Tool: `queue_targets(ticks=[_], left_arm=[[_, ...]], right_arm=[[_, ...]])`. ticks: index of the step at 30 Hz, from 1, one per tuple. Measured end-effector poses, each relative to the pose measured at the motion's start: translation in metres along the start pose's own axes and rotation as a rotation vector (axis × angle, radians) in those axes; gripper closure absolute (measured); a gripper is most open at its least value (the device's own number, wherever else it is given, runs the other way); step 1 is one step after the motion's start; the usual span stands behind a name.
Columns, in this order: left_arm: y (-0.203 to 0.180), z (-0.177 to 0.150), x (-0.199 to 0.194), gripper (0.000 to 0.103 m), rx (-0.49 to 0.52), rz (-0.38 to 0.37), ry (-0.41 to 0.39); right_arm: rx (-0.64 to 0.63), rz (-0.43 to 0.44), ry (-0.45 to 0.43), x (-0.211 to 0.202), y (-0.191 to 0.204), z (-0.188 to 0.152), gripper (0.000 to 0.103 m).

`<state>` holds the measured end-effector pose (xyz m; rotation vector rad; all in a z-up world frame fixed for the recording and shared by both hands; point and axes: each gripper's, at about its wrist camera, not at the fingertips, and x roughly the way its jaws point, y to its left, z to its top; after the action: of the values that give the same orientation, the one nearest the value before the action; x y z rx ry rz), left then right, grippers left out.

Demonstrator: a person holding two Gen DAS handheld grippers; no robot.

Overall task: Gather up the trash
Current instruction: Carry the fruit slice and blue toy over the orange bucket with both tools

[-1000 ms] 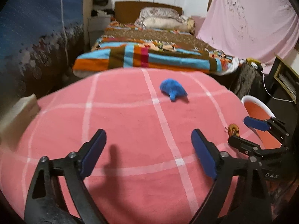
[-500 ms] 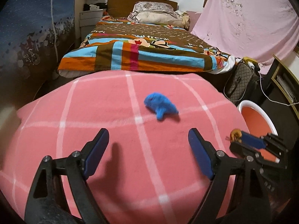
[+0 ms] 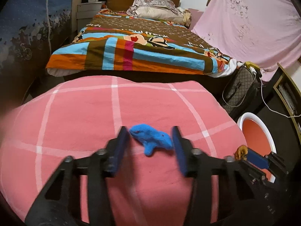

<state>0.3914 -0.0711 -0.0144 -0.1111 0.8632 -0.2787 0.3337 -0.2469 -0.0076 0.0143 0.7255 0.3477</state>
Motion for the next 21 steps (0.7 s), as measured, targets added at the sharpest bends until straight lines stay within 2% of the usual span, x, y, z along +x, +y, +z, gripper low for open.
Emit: queue_targets(ticks=[5, 9, 13, 21], left_arm=[[-0.005, -0.005, -0.011, 0.075, 0.025, -0.019, -0.035], [-0.010, -0.011, -0.030, 0.075, 0.047, -0.037, -0.097], [-0.017, -0.019, -0.052, 0.074, 0.069, -0.047, -0.176], [-0.028, -0.035, -0.087, 0.074, 0.031, -0.113, -0.324]], right_arm=[[0.004, 0.000, -0.030, -0.005, -0.001, 0.000, 0.080], [-0.001, -0.009, -0.085, -0.015, 0.000, -0.001, 0.079], [-0.012, -0.024, -0.177, -0.032, 0.003, -0.004, 0.079], [-0.036, -0.050, -0.412, -0.075, 0.006, -0.007, 0.079]])
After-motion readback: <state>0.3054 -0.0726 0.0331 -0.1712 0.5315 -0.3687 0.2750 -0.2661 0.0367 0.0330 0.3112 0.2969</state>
